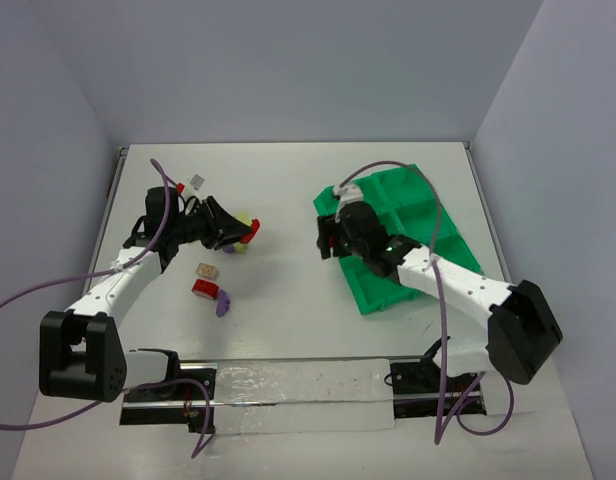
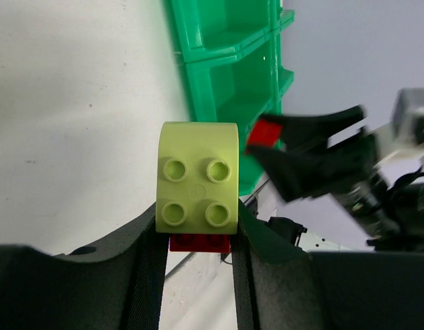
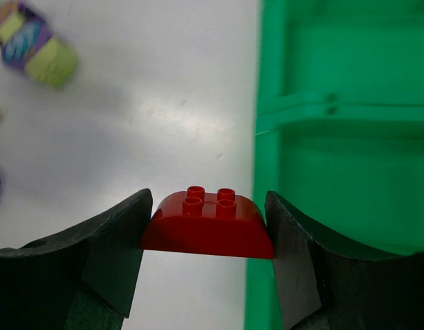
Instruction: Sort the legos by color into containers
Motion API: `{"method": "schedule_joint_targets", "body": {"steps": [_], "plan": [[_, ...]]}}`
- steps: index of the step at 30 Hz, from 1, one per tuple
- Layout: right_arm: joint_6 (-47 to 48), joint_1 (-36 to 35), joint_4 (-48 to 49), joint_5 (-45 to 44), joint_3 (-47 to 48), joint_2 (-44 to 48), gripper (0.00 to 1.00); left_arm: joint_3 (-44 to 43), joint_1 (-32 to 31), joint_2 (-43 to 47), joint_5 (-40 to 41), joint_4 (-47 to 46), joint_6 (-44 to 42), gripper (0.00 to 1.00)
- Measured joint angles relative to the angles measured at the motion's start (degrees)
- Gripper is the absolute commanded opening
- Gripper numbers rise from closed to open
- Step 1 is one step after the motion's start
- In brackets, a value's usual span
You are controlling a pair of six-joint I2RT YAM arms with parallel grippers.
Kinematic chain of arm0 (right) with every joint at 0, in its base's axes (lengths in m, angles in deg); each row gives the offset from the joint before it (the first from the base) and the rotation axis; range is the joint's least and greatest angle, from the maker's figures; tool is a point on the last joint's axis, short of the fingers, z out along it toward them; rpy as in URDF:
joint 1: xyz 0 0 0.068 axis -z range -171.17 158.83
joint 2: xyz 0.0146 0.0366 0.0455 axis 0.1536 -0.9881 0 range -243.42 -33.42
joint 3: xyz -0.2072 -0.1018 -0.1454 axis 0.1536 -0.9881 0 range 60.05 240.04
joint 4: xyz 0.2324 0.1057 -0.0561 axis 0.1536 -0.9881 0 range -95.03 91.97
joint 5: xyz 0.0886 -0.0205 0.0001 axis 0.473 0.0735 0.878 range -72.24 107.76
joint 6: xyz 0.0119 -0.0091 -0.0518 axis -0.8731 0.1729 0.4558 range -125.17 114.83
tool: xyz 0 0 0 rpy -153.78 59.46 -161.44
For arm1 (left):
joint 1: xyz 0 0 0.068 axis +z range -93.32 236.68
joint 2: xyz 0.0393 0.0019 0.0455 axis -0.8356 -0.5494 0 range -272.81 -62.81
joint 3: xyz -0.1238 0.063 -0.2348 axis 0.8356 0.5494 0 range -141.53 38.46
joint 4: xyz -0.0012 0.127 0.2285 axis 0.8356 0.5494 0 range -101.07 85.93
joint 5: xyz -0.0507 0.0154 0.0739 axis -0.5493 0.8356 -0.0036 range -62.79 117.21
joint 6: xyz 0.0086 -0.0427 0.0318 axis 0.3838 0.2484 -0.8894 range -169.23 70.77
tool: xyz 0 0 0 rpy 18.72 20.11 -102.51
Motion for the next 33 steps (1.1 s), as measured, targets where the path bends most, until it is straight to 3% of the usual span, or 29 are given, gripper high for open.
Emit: {"method": "schedule_joint_targets", "body": {"steps": [6, 17, 21, 25, 33], "plan": [[-3.44, 11.78, -0.23, -1.96, 1.84, 2.10, 0.43, 0.00, -0.02, 0.66, 1.00, 1.83, -0.09, 0.00], [-3.46, 19.33, -2.39, -2.94, 16.47, -16.29, 0.48, -0.59, -0.08, 4.70, 2.46, 5.51, -1.70, 0.00], [-2.68, 20.13, -2.80, -2.98, 22.10, -21.78, 0.60, -0.90, -0.09, 4.67, 2.71, 6.62, -2.39, 0.00], [-1.78, 20.24, -3.04, -2.79, 26.33, -26.26, 0.85, -1.16, -0.10, 4.48, 2.95, 7.19, -3.00, 0.00], [-0.72, 20.24, -4.55, -2.01, 28.93, -29.14, 0.87, -1.29, -0.13, 3.98, 3.28, 7.67, -3.26, 0.00]]}}
